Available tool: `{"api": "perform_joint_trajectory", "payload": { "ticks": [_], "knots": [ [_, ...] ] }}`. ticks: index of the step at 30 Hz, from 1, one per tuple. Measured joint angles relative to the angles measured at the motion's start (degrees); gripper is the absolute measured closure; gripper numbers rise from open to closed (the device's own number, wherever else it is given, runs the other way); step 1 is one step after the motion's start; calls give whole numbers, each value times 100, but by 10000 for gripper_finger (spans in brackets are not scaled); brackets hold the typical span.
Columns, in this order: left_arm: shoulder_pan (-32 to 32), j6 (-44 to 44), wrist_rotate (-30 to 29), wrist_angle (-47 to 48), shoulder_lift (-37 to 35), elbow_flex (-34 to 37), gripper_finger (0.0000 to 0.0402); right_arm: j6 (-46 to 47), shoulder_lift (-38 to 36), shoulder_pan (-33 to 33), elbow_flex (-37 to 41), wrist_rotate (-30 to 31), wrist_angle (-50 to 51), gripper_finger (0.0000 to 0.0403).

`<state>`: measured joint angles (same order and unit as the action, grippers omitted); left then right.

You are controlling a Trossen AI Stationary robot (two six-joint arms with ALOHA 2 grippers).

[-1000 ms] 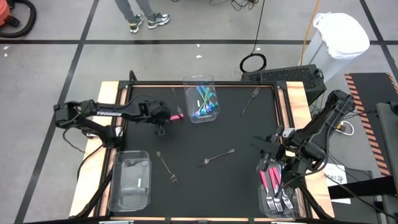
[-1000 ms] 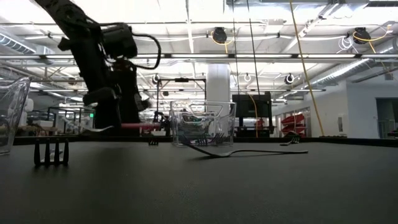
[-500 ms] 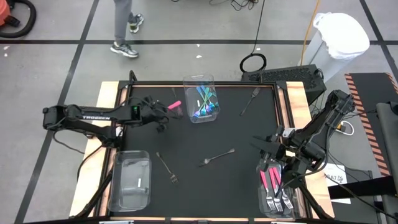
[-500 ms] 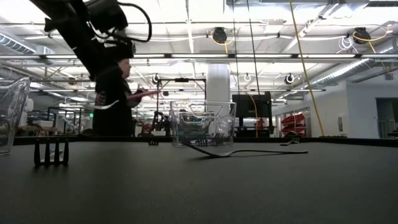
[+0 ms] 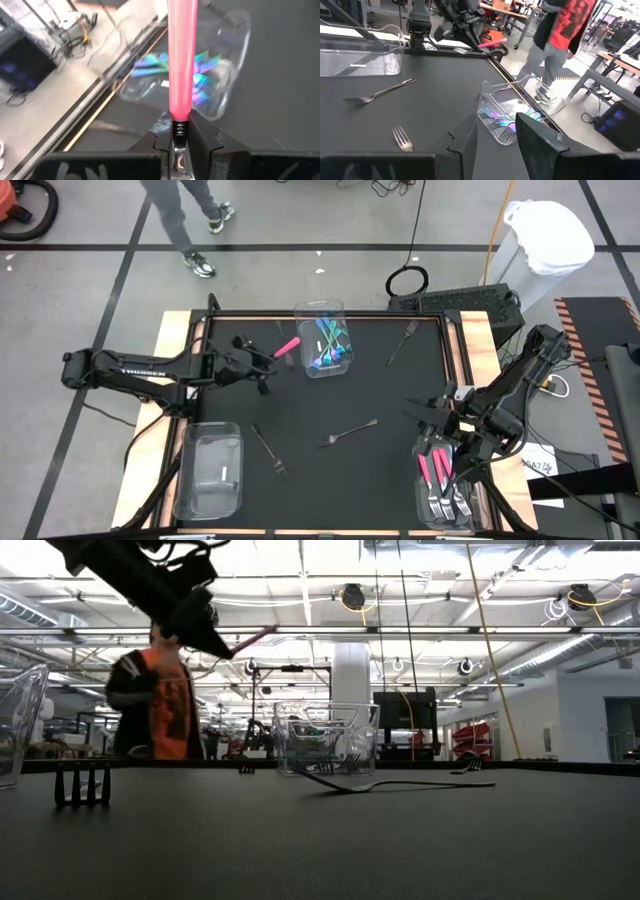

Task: Sort silverware by color (type)
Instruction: Put the pink fork into the bottom right transparent bin

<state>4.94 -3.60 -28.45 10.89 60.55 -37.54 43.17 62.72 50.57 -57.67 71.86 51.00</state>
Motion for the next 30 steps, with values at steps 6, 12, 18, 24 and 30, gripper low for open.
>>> {"api": "perform_joint_trajectory", "payload": {
  "ticks": [6, 12, 18, 24, 30],
  "knots": [
    [-299, 146, -65, -720, 4, 0, 370, 112, 0, 0, 0, 25, -23, 273],
    [-676, 308, -198, -1577, 34, 0, 370, 112, 0, -2, 0, 476, -420, 273],
    [-1109, 781, -575, -2545, 306, -4, 370, 116, 211, -8, 77, 1222, -585, 273],
    [-1421, 1328, -1043, -3737, 797, -4, 370, 419, 404, -475, 300, 1240, -625, 273],
    [-1558, 1782, -1149, -5107, 1498, -4, 370, -46, 557, -957, 308, 664, -1104, 273]
  ]
}}
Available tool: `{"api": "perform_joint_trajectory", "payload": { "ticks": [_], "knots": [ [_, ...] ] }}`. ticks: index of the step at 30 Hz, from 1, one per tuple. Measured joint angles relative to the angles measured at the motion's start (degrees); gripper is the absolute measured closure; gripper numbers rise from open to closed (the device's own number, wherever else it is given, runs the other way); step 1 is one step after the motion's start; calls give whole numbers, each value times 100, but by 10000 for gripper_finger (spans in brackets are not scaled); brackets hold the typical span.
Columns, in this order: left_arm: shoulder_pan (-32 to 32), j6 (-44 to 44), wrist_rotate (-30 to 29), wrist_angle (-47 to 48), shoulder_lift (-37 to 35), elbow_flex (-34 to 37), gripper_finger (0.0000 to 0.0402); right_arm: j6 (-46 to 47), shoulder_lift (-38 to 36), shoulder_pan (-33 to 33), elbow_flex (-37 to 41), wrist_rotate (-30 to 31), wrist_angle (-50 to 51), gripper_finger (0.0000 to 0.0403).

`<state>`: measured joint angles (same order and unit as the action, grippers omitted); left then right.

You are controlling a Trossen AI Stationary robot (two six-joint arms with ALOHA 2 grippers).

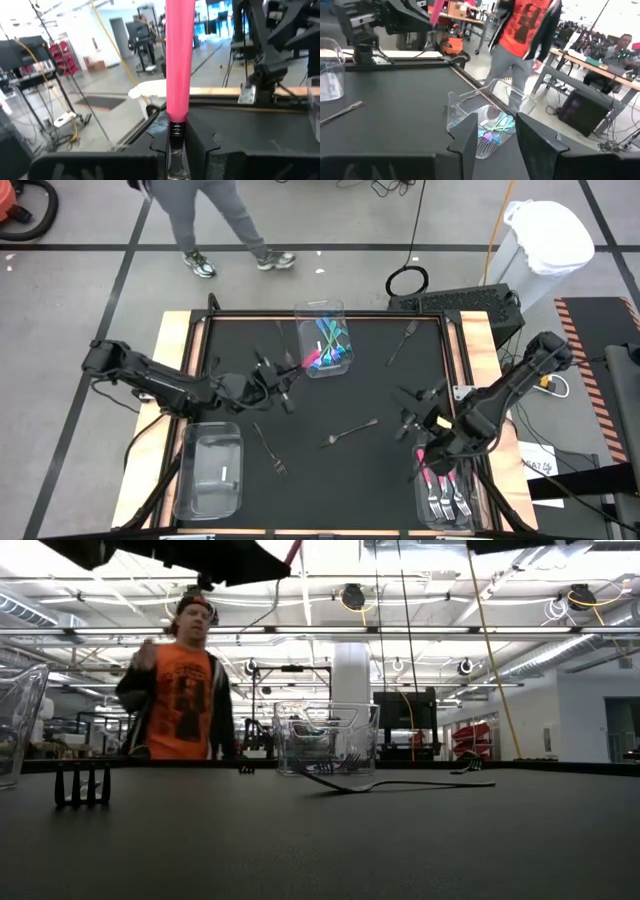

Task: Sort silverware by color (type)
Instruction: Put the pink fork into the bottom right transparent bin

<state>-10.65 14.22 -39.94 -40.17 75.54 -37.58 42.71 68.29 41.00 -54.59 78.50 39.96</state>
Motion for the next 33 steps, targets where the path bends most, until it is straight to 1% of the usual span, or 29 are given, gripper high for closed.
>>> {"api": "perform_joint_trajectory", "payload": {
  "ticks": [4, 6, 9, 13, 15, 17, 20, 25, 29, 33],
  "knots": [
    [-3, 248, -4, -783, 500, -4, 370, -776, 183, -102, 0, -126, -769, 273],
    [-3, 288, -13, -948, 747, -94, 370, -1289, 268, -145, 0, -350, -1262, 273],
    [-39, 333, -18, -1002, 1089, -314, 370, -2211, 405, -233, 0, -830, -2184, 273],
    [-188, 655, -83, -1041, 1585, -767, 365, -3485, 634, -355, 0, -1479, -3503, 273],
    [-295, 856, -94, -1049, 1820, -1009, 363, -3910, 738, -430, 0, -1822, -4005, 273],
    [-409, 1032, -173, -1037, 2036, -1235, 362, -4207, 834, -507, 0, -2035, -4426, 273],
    [-579, 1239, -373, -1028, 2285, -1509, 360, -4506, 952, -606, 0, -2007, -4866, 273],
    [-828, 1495, -726, -1054, 2527, -1848, 358, -4566, 1038, -798, 0, -1994, -5346, 273],
    [-991, 1646, -992, -1127, 2565, -1904, 358, -4799, 1038, -880, 0, -1989, -5797, 273],
    [-1103, 1723, -1102, -1300, 2565, -1912, 358, -5314, 1009, -879, 0, -1991, -6308, 273]
  ]
}}
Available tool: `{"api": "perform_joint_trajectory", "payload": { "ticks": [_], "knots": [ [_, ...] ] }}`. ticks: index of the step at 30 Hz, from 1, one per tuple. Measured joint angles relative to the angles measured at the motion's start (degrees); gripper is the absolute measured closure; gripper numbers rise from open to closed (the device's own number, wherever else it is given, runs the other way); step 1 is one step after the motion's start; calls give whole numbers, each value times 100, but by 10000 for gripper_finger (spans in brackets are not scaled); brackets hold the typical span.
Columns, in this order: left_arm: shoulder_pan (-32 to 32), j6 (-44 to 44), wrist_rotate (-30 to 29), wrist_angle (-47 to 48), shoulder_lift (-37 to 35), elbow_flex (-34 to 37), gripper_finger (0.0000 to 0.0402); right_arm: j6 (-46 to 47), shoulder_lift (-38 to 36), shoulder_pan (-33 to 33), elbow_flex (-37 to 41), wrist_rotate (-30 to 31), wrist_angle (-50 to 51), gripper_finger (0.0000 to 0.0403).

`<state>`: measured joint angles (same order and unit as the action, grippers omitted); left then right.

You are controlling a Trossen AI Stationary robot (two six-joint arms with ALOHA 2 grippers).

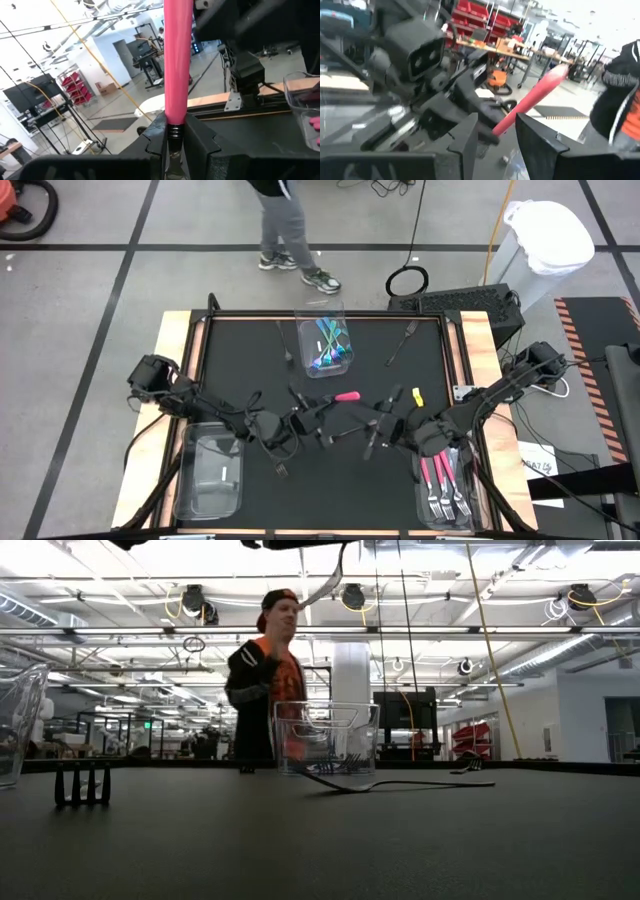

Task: Sort silverware by color (type)
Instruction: Put the pink fork into the bottom right transparent bin

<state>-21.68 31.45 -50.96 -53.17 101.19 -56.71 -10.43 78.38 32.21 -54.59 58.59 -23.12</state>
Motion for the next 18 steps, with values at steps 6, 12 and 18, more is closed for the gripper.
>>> {"api": "perform_joint_trajectory", "payload": {
  "ticks": [6, 12, 18],
  "knots": [
    [-135, 102, -50, -140, -4, 0, 360, -420, -75, 22, 0, -11, -508, 273],
    [-170, 102, -48, -168, -4, 0, 361, -528, -75, 22, -2, -96, -566, 273],
    [-170, 100, -32, -166, -4, 0, 361, -594, -75, 4, -2, -327, -712, 273]
  ]
}}
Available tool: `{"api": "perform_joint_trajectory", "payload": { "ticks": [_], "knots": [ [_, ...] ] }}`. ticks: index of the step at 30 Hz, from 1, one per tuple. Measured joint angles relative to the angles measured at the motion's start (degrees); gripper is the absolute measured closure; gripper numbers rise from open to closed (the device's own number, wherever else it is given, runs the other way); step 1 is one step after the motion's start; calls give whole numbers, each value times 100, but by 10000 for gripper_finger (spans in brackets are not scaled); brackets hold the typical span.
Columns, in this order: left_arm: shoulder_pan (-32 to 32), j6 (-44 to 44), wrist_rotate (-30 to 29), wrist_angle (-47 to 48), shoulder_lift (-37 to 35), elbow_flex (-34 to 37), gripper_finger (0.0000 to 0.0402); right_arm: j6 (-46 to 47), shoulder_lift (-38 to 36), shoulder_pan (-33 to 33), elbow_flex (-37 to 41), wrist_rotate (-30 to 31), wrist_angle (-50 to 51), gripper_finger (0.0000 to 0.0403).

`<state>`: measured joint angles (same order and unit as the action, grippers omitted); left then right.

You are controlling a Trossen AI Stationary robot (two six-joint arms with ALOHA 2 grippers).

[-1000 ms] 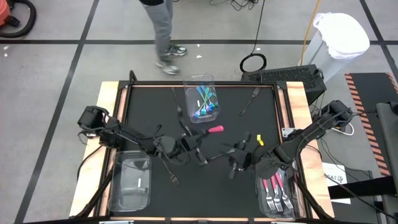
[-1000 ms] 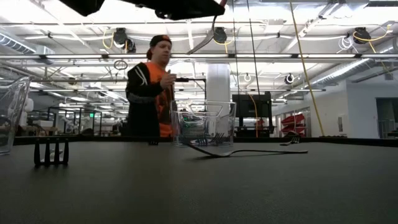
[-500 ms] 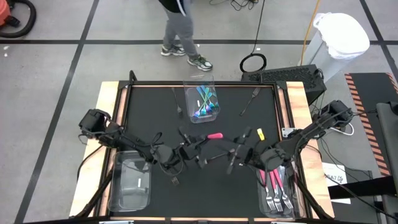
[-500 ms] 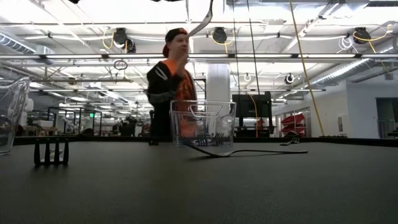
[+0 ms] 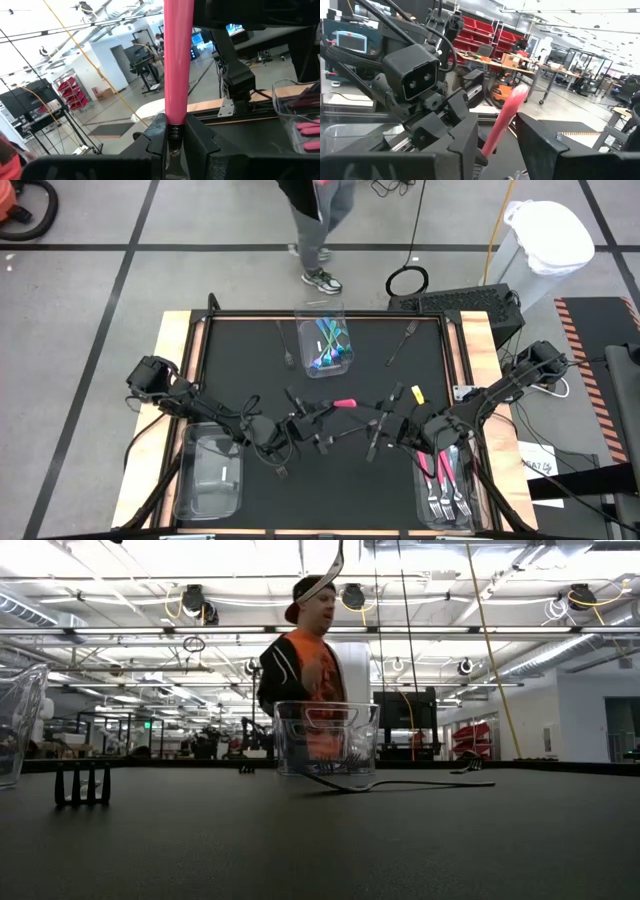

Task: Sort silverware by color (type)
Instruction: Put the pink fork into the bottom right transparent bin

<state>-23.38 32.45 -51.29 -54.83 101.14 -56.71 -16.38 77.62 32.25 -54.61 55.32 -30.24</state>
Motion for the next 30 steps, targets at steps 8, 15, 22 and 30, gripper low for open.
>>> {"api": "perform_joint_trajectory", "payload": {
  "ticks": [8, 15, 22, 30],
  "knots": [
    [-2, 0, 4, 26, 0, 0, 361, -81, 0, 0, 0, 4, -83, 302],
    [-2, 115, 5, -202, 197, 0, 362, 20, 0, -6, 0, 38, -86, 324],
    [-2, 620, -50, -623, 673, -259, 362, 6, 2, -7, 0, 36, -81, 302],
    [-11, 720, -277, -640, 771, -437, 362, -169, 1, 9, -2, 369, -7, 329]
  ]
}}
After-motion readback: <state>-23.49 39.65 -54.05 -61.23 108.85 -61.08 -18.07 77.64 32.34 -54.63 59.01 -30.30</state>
